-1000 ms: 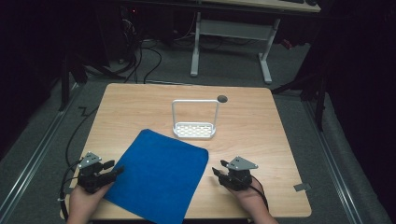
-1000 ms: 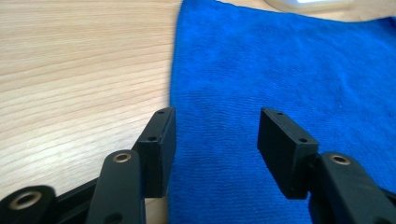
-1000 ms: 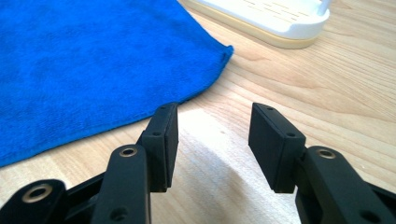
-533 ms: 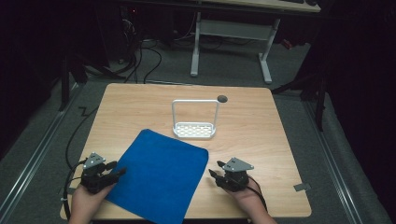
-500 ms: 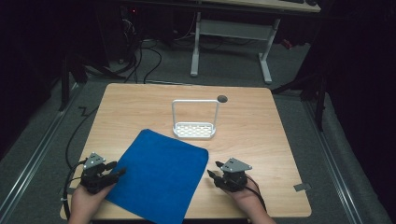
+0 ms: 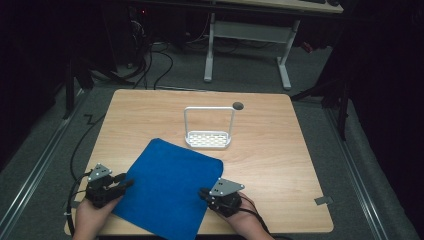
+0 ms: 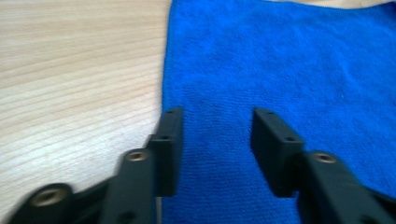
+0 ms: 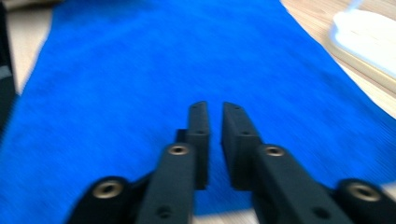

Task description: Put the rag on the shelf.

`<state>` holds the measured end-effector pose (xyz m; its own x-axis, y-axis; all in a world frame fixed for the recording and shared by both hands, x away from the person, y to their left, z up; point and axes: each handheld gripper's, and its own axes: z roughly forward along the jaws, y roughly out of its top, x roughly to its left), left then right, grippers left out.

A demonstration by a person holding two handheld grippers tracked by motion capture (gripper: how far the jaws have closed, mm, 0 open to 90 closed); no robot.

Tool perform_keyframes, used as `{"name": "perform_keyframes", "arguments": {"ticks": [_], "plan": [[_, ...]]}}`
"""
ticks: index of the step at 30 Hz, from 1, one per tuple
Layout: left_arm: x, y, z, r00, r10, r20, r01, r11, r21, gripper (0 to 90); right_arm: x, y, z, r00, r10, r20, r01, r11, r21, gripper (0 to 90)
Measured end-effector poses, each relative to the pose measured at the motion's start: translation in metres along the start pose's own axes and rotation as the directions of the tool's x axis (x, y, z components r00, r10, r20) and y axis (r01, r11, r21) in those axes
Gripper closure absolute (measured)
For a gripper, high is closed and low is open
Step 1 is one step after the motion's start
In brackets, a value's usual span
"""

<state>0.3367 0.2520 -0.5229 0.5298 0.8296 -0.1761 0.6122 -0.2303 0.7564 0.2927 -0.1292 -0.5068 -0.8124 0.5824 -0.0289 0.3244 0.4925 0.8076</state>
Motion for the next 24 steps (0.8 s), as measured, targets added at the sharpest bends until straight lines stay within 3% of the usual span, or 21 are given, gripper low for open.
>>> {"name": "perform_keyframes", "arguments": {"ticks": [2, 3, 5, 6, 12, 14, 17, 24], "plan": [[-0.002, 0.000, 0.001, 1.0000, 0.009, 0.003, -0.009, 0.9999, 0.013, 69.0, 0.002, 0.002, 0.003, 1.0000, -0.007, -0.005, 0.007, 1.000, 0.004, 90.0], [-0.004, 0.000, 0.003, 0.9997, 0.019, 0.014, -0.020, 0.9990, 0.041, 78.9, 0.006, 0.002, 0.013, 0.9997, -0.007, -0.025, 0.008, 0.999, 0.046, 90.0], [-0.006, 0.000, 0.004, 0.9993, 0.031, 0.020, -0.032, 0.9980, 0.054, 82.8, 0.007, 0.001, 0.016, 0.9995, -0.010, -0.031, 0.012, 0.998, 0.062, 90.0], [-0.008, -0.001, 0.007, 0.9986, 0.050, 0.018, -0.051, 0.9957, 0.077, 84.3, 0.009, -0.003, 0.021, 0.9988, -0.032, -0.038, 0.036, 0.995, 0.096, 90.0], [-0.012, -0.001, 0.010, 0.9964, 0.083, 0.016, -0.084, 0.9916, 0.098, 84.8, 0.007, -0.008, 0.025, 0.9991, -0.032, -0.029, 0.036, 0.988, 0.150, 90.0], [-0.012, -0.001, 0.010, 0.9960, 0.085, 0.026, -0.087, 0.9915, 0.097, 83.9, 0.006, -0.010, 0.024, 0.9990, -0.030, -0.033, 0.034, 0.990, 0.138, 90.0], [-0.016, -0.002, 0.010, 0.9935, 0.101, 0.052, -0.105, 0.9894, 0.100, 82.3, 0.003, -0.014, 0.019, 0.9991, -0.029, -0.029, 0.033, 0.990, 0.137, 90.0], [-0.024, -0.003, 0.011, 0.9902, 0.088, 0.108, -0.100, 0.9890, 0.109, 80.6, -0.008, -0.022, 0.007, 0.9998, 0.001, -0.020, 0.002, 0.990, 0.142, 90.0]]}}
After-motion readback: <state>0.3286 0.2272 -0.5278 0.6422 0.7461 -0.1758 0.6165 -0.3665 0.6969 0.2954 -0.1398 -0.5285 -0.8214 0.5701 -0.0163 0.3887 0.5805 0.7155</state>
